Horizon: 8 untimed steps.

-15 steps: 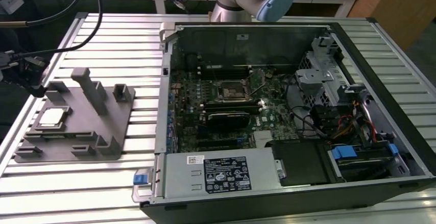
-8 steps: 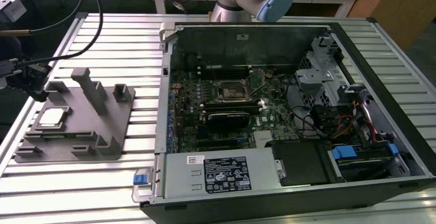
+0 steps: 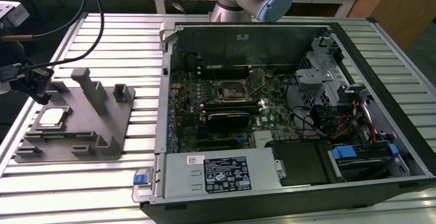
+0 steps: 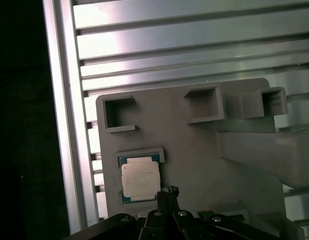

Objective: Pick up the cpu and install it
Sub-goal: 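Pick up the cpu and move it towards the insertion slot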

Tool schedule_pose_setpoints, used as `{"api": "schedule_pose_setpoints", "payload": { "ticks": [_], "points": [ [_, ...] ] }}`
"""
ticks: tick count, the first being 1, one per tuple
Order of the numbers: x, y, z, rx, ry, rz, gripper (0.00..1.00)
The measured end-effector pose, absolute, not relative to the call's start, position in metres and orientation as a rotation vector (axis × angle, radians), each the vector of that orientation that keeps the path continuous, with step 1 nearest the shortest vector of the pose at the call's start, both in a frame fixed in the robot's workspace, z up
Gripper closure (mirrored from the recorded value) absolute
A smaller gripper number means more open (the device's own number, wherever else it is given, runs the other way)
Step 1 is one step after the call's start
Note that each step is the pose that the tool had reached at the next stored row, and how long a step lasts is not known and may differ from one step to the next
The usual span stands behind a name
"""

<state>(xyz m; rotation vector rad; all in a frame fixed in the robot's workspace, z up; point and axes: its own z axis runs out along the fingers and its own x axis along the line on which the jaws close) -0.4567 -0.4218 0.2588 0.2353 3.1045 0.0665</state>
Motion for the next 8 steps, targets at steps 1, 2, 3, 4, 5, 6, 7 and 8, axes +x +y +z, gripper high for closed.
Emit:
{"api": "schedule_pose_setpoints", "payload": {
  "ticks": [1,2,3,4,5,6,7,8],
  "points": [
    [-0.4569,-0.4218,0.2577,0.235,3.104,0.066,0.89],
    [-0.4571,-0.4218,0.2566,0.235,3.104,0.066,0.89],
    [-0.4574,-0.4218,0.2555,0.235,3.104,0.067,0.89],
    [-0.4575,-0.4218,0.2545,0.235,3.104,0.066,0.89],
    [-0.4577,-0.4218,0.2534,0.235,3.104,0.066,0.89],
    [-0.4579,-0.4218,0.2522,0.235,3.104,0.066,0.89],
    [-0.4581,-0.4218,0.2511,0.235,3.104,0.066,0.89],
    [-0.4584,-0.4218,0.2499,0.235,3.104,0.066,0.89]
  ]
}}
